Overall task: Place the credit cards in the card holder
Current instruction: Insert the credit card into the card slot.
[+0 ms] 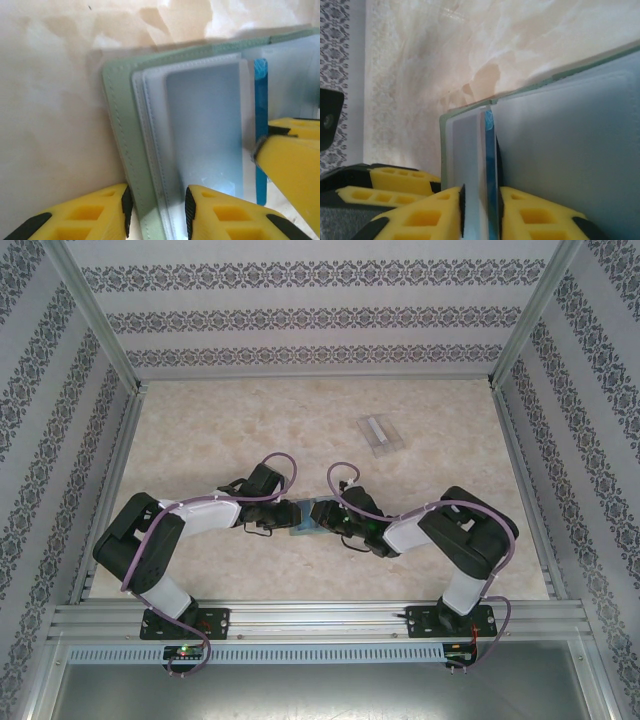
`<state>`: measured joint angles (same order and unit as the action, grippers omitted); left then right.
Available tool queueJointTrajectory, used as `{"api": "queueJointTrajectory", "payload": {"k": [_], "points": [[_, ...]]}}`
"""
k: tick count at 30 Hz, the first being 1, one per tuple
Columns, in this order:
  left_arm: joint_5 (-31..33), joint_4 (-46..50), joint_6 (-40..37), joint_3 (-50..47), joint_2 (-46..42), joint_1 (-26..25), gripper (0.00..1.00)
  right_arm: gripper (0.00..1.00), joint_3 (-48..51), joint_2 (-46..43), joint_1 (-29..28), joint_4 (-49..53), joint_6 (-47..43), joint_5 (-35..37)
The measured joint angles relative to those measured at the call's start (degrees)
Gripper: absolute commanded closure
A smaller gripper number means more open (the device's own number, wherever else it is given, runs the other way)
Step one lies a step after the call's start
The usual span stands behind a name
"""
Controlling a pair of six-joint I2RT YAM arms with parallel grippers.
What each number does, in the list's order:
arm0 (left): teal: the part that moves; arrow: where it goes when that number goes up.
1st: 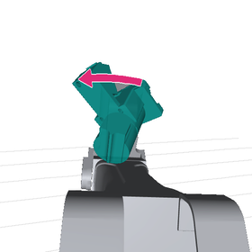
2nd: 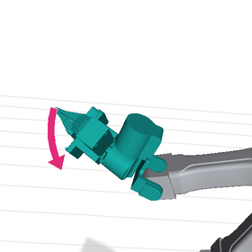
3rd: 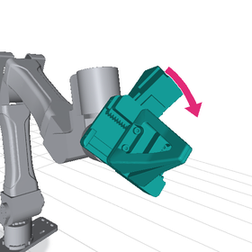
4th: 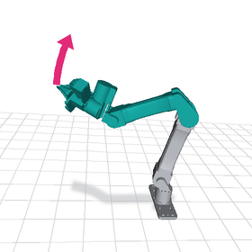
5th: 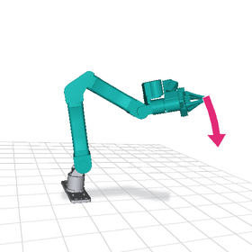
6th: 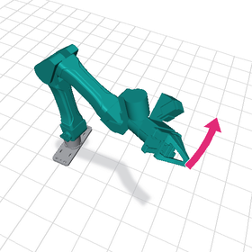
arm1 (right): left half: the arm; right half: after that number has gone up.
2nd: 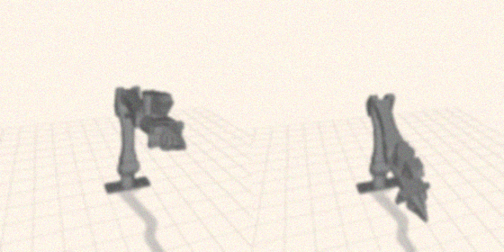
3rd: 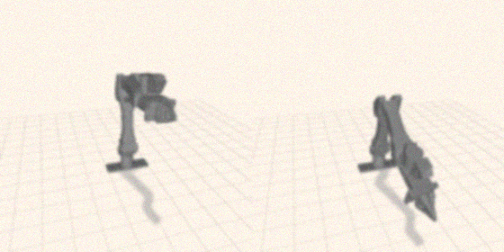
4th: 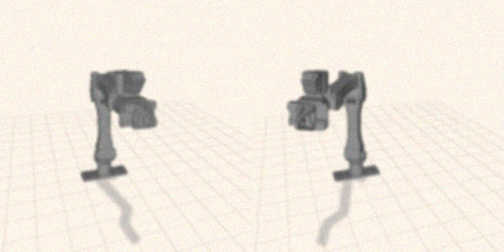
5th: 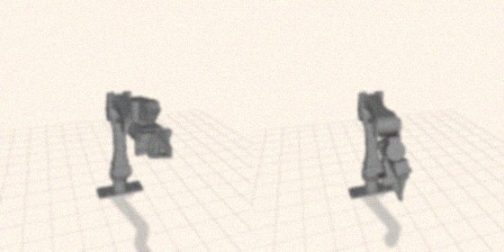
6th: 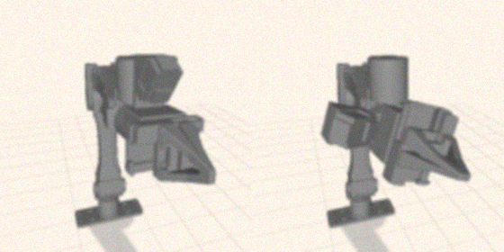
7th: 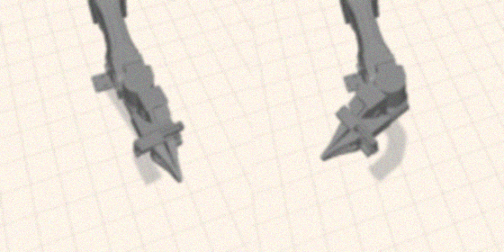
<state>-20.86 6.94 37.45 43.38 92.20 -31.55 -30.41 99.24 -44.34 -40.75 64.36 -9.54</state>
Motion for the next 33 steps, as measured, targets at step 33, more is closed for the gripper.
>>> {"api": "queueJointTrajectory", "payload": {"k": [33], "points": [[4.26,-0.39,0.81,-1.53,-1.29,0.07,0.74,0.83,-4.98,-1.68,0.72,13.35,-12.09,-0.66]]}}
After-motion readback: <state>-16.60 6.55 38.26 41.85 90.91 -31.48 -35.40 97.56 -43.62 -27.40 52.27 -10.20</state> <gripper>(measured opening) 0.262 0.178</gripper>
